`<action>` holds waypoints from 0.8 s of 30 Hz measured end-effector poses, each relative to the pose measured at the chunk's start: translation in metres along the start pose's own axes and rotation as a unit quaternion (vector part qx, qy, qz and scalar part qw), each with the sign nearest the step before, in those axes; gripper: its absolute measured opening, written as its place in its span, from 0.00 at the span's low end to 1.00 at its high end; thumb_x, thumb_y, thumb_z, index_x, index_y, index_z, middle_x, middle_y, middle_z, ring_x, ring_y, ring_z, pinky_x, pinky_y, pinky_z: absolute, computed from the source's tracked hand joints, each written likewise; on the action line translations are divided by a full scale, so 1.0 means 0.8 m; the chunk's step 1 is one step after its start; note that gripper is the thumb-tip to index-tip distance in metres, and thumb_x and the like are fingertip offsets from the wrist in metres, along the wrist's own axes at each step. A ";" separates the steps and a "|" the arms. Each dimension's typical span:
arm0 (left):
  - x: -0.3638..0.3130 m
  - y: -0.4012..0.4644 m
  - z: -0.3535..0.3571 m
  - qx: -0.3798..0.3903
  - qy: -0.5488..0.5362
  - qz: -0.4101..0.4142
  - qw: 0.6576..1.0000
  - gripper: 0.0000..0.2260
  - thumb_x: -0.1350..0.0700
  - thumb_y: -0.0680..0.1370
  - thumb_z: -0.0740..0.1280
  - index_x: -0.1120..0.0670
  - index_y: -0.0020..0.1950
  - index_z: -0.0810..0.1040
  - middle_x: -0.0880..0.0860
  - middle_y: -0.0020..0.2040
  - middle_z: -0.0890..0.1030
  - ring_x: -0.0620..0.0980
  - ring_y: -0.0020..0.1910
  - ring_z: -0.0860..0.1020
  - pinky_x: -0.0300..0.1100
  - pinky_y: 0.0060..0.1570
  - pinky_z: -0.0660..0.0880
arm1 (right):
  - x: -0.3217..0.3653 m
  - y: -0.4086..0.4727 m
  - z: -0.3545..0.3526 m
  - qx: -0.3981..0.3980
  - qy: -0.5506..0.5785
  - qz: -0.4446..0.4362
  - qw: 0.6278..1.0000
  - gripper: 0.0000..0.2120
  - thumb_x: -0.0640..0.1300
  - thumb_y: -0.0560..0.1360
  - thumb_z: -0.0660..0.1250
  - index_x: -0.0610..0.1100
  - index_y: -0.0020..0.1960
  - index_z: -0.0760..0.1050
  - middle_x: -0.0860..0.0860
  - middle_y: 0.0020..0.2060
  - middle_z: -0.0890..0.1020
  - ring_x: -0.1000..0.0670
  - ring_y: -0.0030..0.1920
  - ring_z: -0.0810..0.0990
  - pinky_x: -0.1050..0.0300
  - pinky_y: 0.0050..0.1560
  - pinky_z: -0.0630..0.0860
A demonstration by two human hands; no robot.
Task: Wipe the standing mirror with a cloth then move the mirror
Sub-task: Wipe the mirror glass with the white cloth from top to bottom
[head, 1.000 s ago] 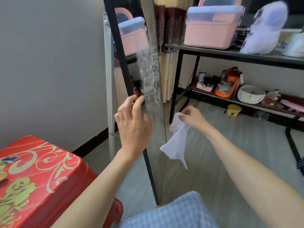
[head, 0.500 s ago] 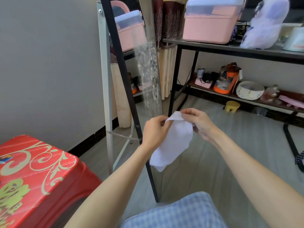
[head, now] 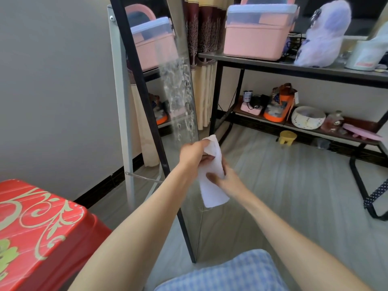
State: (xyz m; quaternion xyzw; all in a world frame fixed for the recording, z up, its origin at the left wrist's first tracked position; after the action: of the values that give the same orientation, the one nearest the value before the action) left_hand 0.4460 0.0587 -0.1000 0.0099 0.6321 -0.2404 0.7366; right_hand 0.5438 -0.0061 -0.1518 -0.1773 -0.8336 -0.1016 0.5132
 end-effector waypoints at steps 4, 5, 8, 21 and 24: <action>-0.022 0.008 -0.004 -0.061 0.062 0.081 0.993 0.10 0.60 0.76 0.63 0.55 0.35 0.73 0.54 0.33 0.76 0.54 0.36 0.76 0.44 0.39 0.74 | -0.012 -0.003 -0.028 -0.102 -0.053 0.019 0.993 0.09 0.43 0.80 0.53 0.43 0.49 0.71 0.47 0.39 0.76 0.47 0.42 0.73 0.61 0.34 0.67; -0.030 0.010 -0.005 -0.082 0.096 0.110 0.986 0.10 0.59 0.77 0.61 0.55 0.35 0.72 0.54 0.33 0.76 0.55 0.38 0.75 0.43 0.39 0.73 | -0.019 -0.003 -0.037 -0.111 -0.043 0.024 0.993 0.11 0.44 0.80 0.52 0.42 0.51 0.72 0.47 0.42 0.75 0.47 0.43 0.73 0.60 0.36 0.68; -0.049 0.022 -0.004 -0.115 0.196 0.163 0.960 0.07 0.59 0.78 0.58 0.56 0.50 0.75 0.55 0.45 0.77 0.55 0.44 0.76 0.43 0.41 0.73 | -0.034 -0.002 -0.066 -0.111 -0.049 0.050 0.991 0.14 0.47 0.79 0.56 0.39 0.56 0.72 0.45 0.46 0.77 0.45 0.48 0.76 0.55 0.42 0.70; 0.031 0.013 0.029 0.183 0.399 0.185 0.879 0.26 0.58 0.77 0.66 0.51 0.73 0.61 0.51 0.73 0.63 0.48 0.72 0.60 0.36 0.63 0.58 | 0.033 0.010 -0.097 -0.031 -0.324 -0.131 0.937 0.18 0.31 0.72 0.56 0.53 0.48 0.74 0.50 0.51 0.78 0.48 0.55 0.72 0.51 0.59 0.67; 0.030 0.003 0.034 0.206 0.358 0.211 0.886 0.28 0.56 0.76 0.68 0.50 0.73 0.61 0.49 0.73 0.63 0.47 0.71 0.61 0.36 0.63 0.58 | 0.037 0.007 -0.099 -0.068 -0.194 -0.132 0.970 0.14 0.31 0.72 0.59 0.49 0.47 0.74 0.49 0.45 0.78 0.49 0.49 0.75 0.55 0.52 0.73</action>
State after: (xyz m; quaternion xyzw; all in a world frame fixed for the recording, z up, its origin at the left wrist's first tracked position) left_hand 0.4739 0.0442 -0.1179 0.3797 0.7721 -0.1846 0.4751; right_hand 0.5990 -0.0232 -0.0893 -0.1163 -0.9245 -0.1883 0.3104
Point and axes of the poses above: each hand's wrist, its own y-axis towards the middle knuckle, its own z-axis out of the palm, x = y × z, the point moved 6 cm from there along y, towards the middle knuckle
